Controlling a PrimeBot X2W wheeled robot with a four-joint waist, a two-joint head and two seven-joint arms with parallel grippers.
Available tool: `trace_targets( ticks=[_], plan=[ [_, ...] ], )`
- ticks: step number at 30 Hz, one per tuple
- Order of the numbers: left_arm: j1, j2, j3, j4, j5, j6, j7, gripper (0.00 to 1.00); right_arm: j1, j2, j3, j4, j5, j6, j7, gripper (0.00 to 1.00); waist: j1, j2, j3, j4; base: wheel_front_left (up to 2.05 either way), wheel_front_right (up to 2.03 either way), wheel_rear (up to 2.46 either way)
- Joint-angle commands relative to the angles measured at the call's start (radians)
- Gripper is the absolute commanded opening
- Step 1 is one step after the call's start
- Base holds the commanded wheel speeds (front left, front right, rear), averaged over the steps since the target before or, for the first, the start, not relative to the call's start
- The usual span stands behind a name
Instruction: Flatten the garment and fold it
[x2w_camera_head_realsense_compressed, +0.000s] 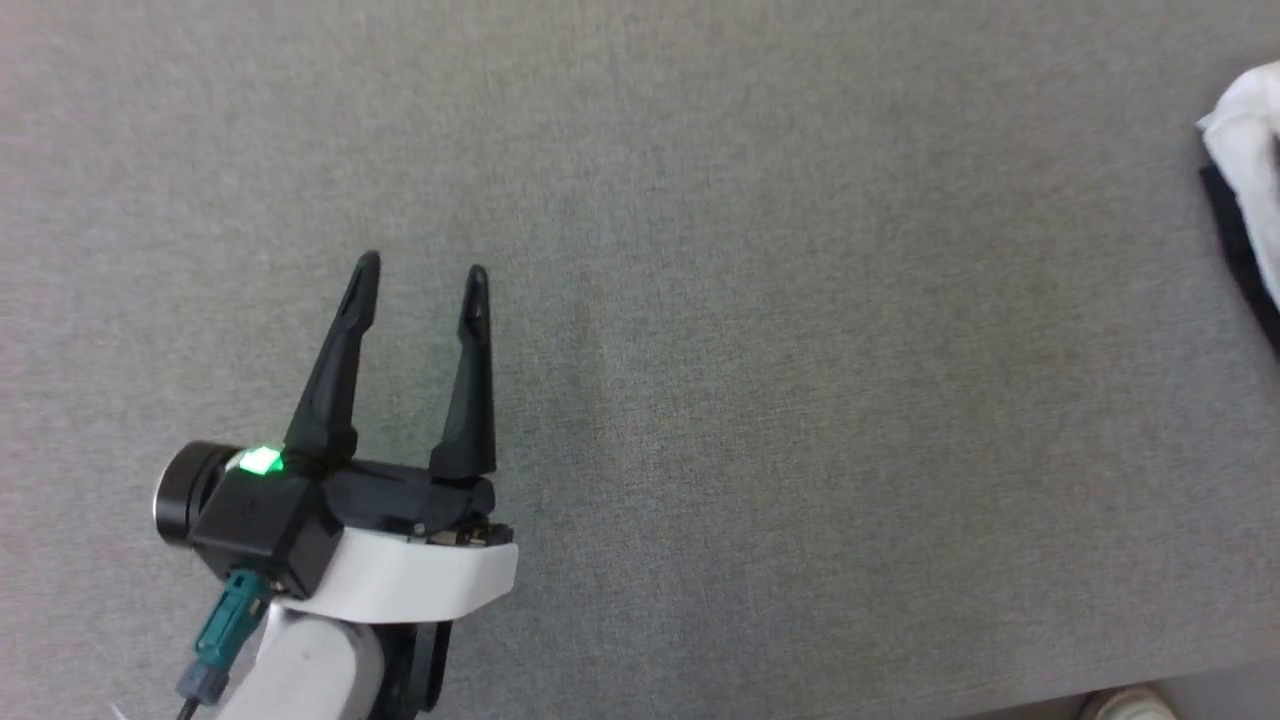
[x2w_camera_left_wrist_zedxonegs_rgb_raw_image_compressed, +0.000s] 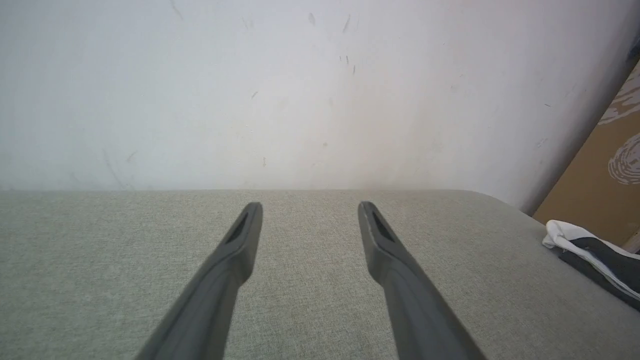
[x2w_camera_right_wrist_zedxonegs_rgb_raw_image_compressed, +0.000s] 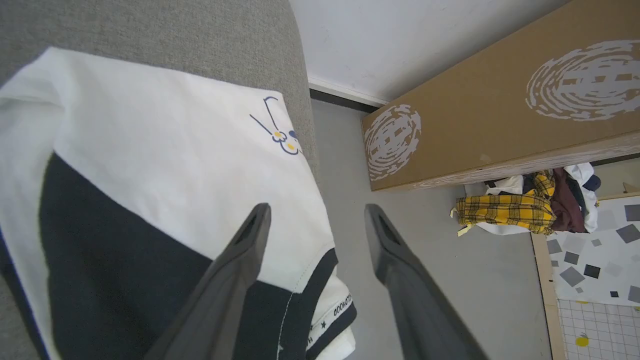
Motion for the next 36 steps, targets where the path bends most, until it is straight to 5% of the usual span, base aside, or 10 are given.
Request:
trace_targets(
  ticks=[1,8,19,29,36],
  plan=[
    [0.019,-0.011,0.011,0.009,-0.006,0.006,-0.013,1.00,0.022,0.030,-0.015,-0.007,0.006,-0.002,-0.018,1.00,0.0001,0.0000,-0.083,0.003,0.00,0.00,0.00],
    [0.094,-0.048,0.046,0.032,-0.039,0.000,-0.029,1.00,0.129,0.180,-0.093,-0.090,0.042,-0.002,-0.098,1.00,0.0001,0.0000,-0.222,0.029,0.00,0.00,0.00],
    [0.212,-0.081,0.105,0.060,-0.061,-0.030,-0.031,1.00,0.367,0.408,-0.151,-0.412,0.077,-0.002,-0.245,1.00,0.0001,0.0000,-0.394,0.088,0.00,0.00,0.00],
    [0.286,-0.071,0.102,0.154,-0.034,-0.048,-0.031,1.00,0.631,0.602,-0.188,-0.644,-0.019,-0.002,-0.365,1.00,0.0001,0.0000,-0.514,0.138,0.00,0.00,0.00],
    [0.338,-0.081,0.090,0.213,-0.043,-0.055,-0.031,1.00,0.767,0.655,-0.182,-0.657,-0.113,-0.002,-0.436,1.00,0.0001,0.0000,-0.561,0.167,0.00,0.00,0.00]
  ],
)
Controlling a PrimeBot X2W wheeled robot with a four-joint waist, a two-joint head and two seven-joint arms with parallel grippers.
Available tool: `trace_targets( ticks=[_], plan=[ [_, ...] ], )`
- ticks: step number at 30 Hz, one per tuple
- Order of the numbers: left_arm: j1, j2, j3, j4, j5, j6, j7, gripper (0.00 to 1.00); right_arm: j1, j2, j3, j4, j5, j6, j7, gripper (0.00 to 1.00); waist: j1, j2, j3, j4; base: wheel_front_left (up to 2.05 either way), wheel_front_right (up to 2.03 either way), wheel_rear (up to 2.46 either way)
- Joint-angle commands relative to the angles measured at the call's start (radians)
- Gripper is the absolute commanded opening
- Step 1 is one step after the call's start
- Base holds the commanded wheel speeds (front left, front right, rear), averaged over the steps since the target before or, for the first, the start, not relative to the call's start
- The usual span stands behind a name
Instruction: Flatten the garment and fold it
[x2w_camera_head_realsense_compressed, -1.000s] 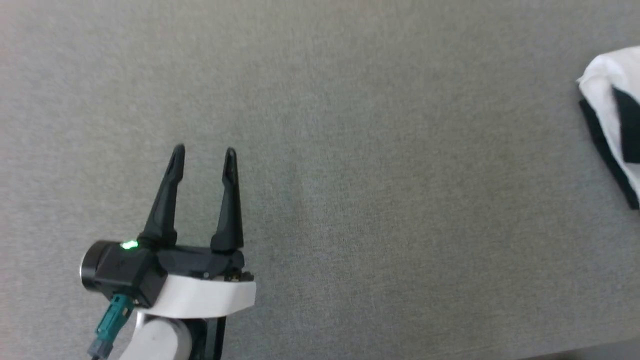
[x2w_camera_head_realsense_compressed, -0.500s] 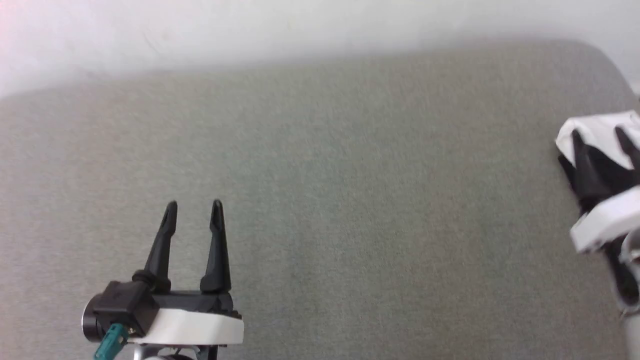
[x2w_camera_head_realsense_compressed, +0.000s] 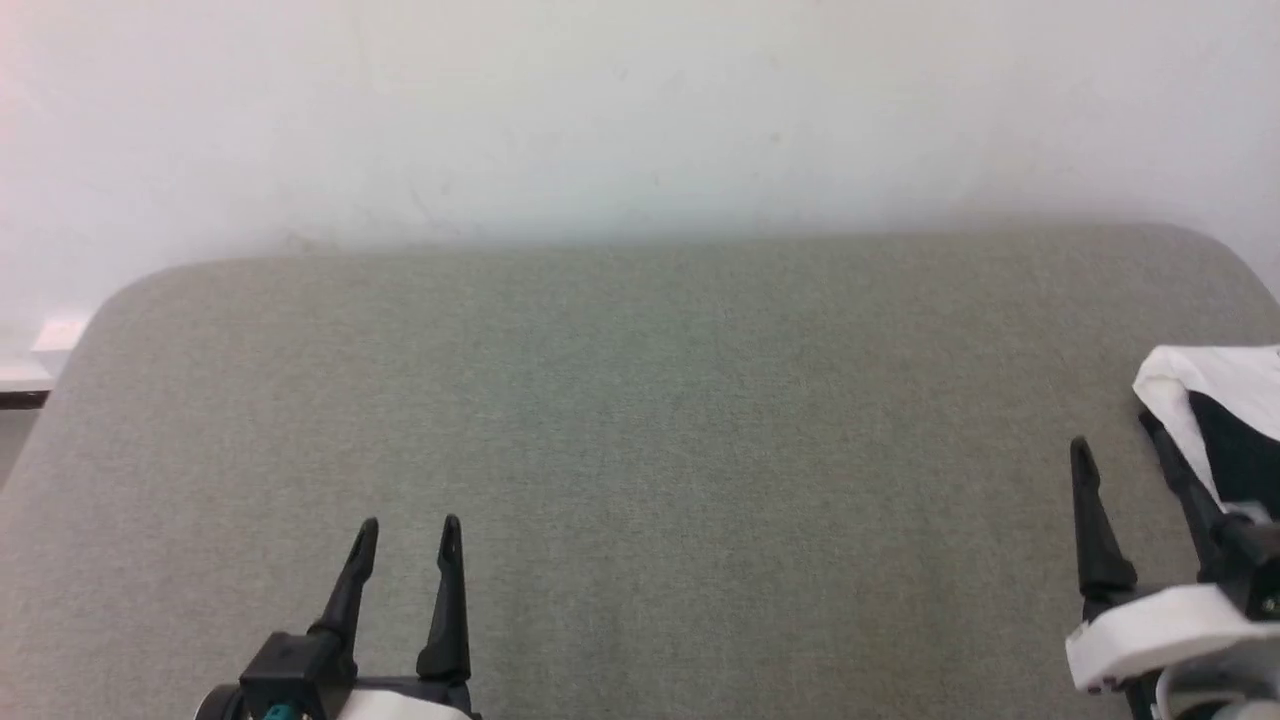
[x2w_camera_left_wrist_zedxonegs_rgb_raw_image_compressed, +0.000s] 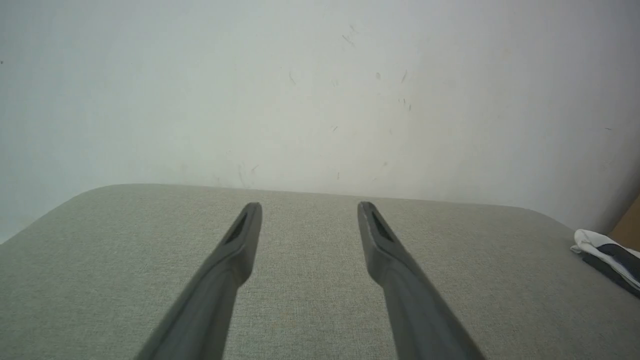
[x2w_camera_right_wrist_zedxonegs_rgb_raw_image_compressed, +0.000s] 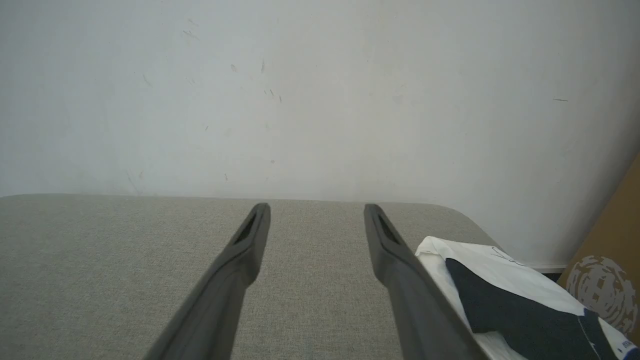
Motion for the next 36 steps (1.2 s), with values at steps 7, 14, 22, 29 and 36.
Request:
trace_targets(
  ticks=[7,14,22,29,36],
  plan=[
    [0.049,-0.018,0.010,0.045,0.011,-0.016,-0.005,1.00,0.097,0.017,-0.010,0.020,-0.065,-0.002,-0.082,1.00,0.0002,-0.0001,-0.047,0.039,0.00,0.00,0.00],
    [0.075,-0.039,0.037,0.069,0.029,-0.036,-0.005,1.00,0.117,0.017,-0.005,0.064,-0.051,-0.002,-0.121,1.00,0.0002,-0.0001,-0.049,0.030,0.00,0.00,0.00],
    [0.065,-0.053,0.048,0.069,0.031,-0.036,0.002,0.00,0.112,0.012,0.000,0.074,-0.056,0.000,-0.120,0.00,0.0003,-0.0001,-0.048,0.026,0.00,0.00,0.00],
    [0.056,-0.061,0.061,0.070,0.048,-0.046,0.014,0.00,0.105,0.013,0.007,0.072,-0.057,0.000,-0.111,0.00,0.0003,-0.0001,-0.044,0.026,0.00,0.00,0.00],
    [0.046,-0.071,0.076,0.073,0.069,-0.059,0.028,0.00,0.097,0.013,0.016,0.069,-0.057,0.000,-0.100,0.00,0.0003,-0.0001,-0.038,0.026,0.00,0.00,0.00]
  ],
)
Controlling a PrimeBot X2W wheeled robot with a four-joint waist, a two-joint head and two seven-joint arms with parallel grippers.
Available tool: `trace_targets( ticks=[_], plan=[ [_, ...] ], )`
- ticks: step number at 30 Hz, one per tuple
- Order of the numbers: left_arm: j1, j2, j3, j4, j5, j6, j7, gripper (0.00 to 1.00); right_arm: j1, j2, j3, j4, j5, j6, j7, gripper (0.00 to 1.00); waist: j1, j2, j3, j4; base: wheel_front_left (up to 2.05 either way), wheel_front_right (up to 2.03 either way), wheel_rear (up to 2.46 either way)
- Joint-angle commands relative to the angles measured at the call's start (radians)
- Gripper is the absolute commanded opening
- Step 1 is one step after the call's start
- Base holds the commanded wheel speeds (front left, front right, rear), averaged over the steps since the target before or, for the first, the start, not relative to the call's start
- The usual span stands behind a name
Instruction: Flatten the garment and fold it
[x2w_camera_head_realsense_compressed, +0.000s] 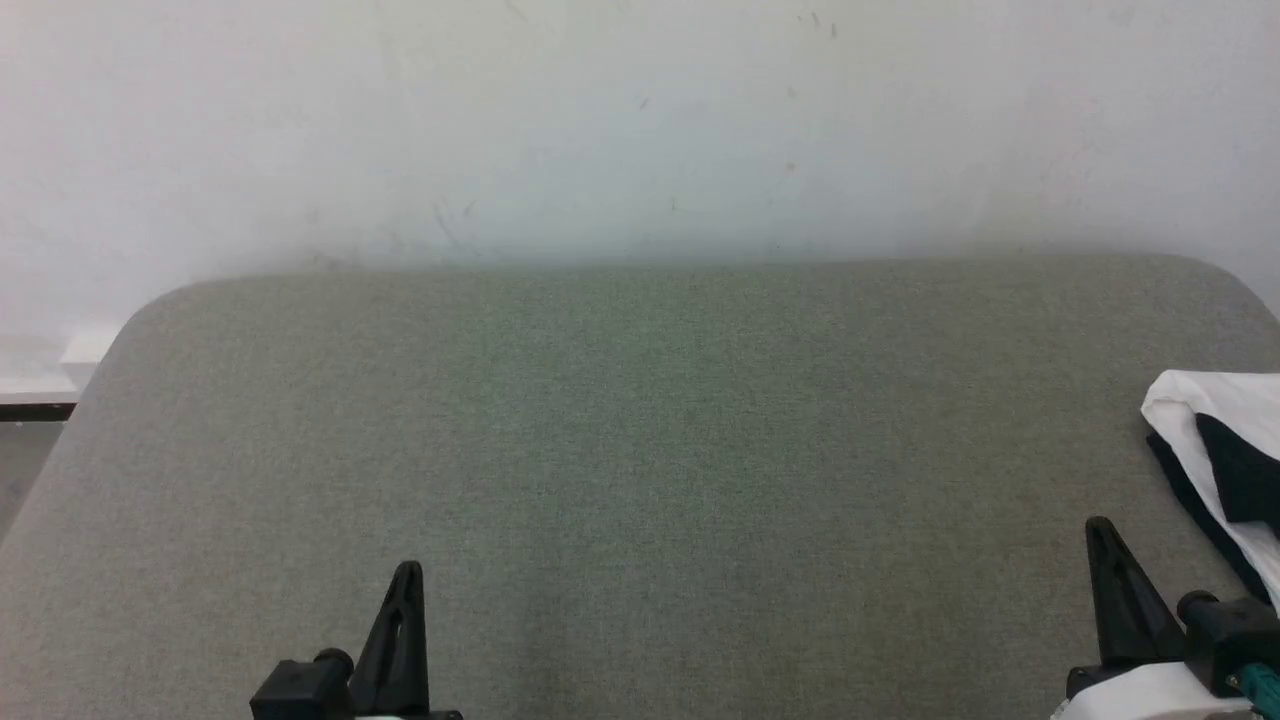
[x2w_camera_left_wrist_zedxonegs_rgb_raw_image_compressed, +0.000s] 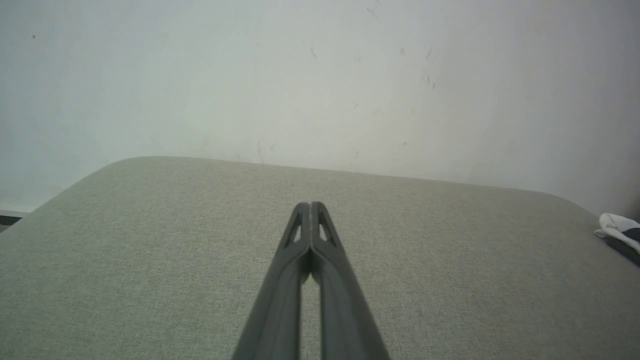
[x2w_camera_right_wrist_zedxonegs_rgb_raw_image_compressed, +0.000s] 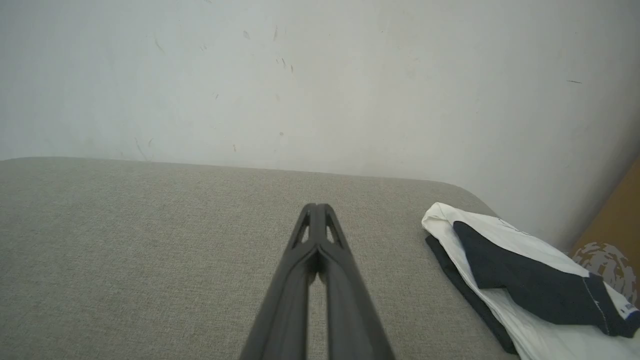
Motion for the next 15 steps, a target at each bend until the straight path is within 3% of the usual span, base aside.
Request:
trace_targets(
  ticks=[1,15],
  plan=[
    [-0.016,-0.007,0.011,0.004,0.017,-0.008,0.007,0.00,-0.015,0.001,0.007,-0.004,0.001,0.000,0.005,0.00,0.0000,0.0000,0.001,0.000,0.00,0.00,0.00],
    [-0.037,-0.027,0.042,0.009,0.058,-0.034,0.036,0.00,-0.032,0.001,0.025,-0.009,0.001,-0.001,0.027,0.00,0.0000,0.0000,0.012,0.000,0.00,0.00,0.00]
  ],
)
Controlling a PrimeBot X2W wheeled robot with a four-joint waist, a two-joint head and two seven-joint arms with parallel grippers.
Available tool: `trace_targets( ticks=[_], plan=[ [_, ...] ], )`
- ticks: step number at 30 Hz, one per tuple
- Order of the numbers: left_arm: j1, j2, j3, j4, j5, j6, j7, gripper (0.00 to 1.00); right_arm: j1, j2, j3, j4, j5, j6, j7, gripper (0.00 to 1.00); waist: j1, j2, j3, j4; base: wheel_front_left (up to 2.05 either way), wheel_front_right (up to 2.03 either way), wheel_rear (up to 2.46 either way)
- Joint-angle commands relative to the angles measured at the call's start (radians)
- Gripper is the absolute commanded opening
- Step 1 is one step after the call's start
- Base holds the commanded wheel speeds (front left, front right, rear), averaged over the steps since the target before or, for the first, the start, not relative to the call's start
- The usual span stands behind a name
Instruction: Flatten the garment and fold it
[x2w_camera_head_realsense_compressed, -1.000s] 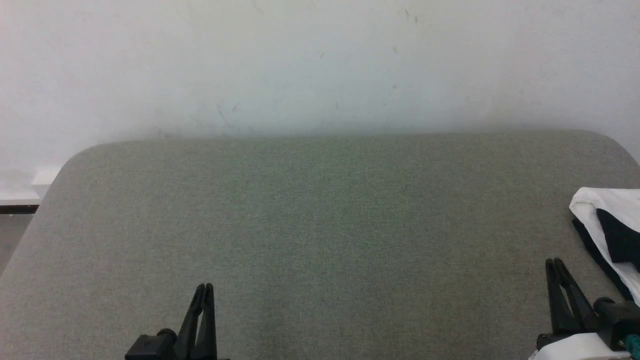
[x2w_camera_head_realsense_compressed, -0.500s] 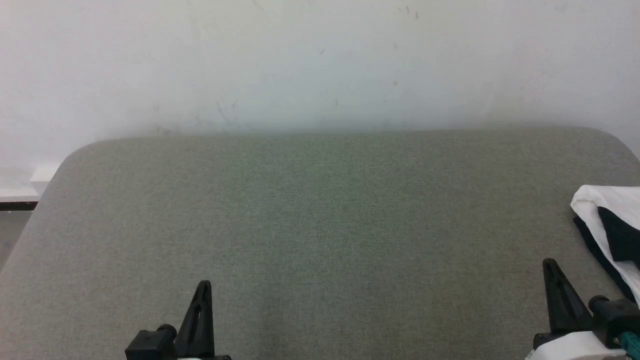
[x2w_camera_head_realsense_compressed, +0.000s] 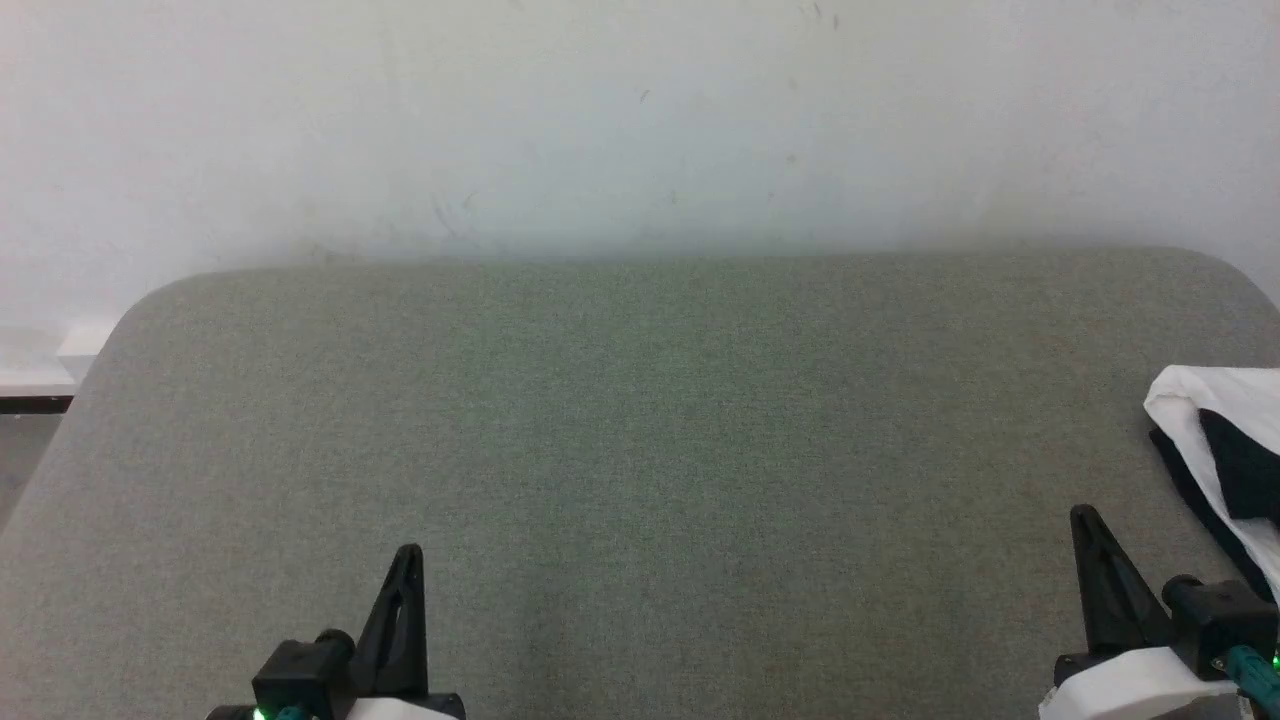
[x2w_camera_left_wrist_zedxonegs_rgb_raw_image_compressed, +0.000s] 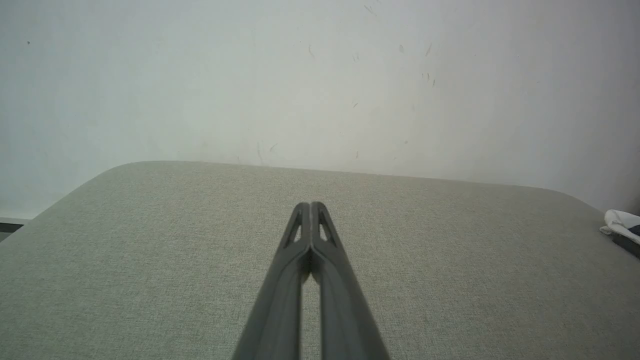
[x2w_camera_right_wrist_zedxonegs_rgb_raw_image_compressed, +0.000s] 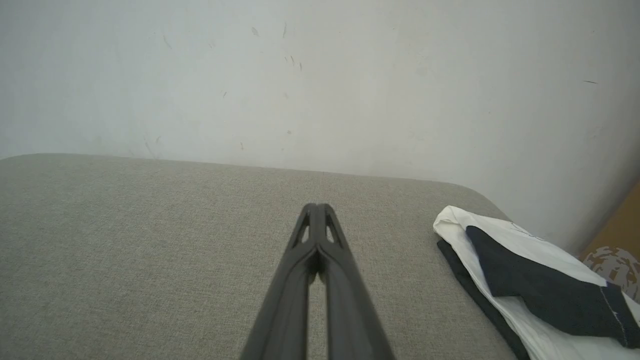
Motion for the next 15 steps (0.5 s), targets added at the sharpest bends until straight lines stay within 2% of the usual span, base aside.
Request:
trace_targets(
  ticks=[1,15],
  plan=[
    [-0.017,-0.006,0.011,0.004,0.015,-0.009,0.006,0.00,-0.012,0.001,0.005,-0.006,0.001,-0.001,0.005,0.00,-0.0001,-0.0001,0.001,0.000,0.00,0.00,0.00],
    [-0.038,-0.026,0.042,0.009,0.056,-0.035,0.034,0.00,-0.029,0.002,0.022,-0.012,0.001,-0.001,0.028,0.00,-0.0001,-0.0001,0.012,0.000,0.00,0.00,0.00]
  ],
)
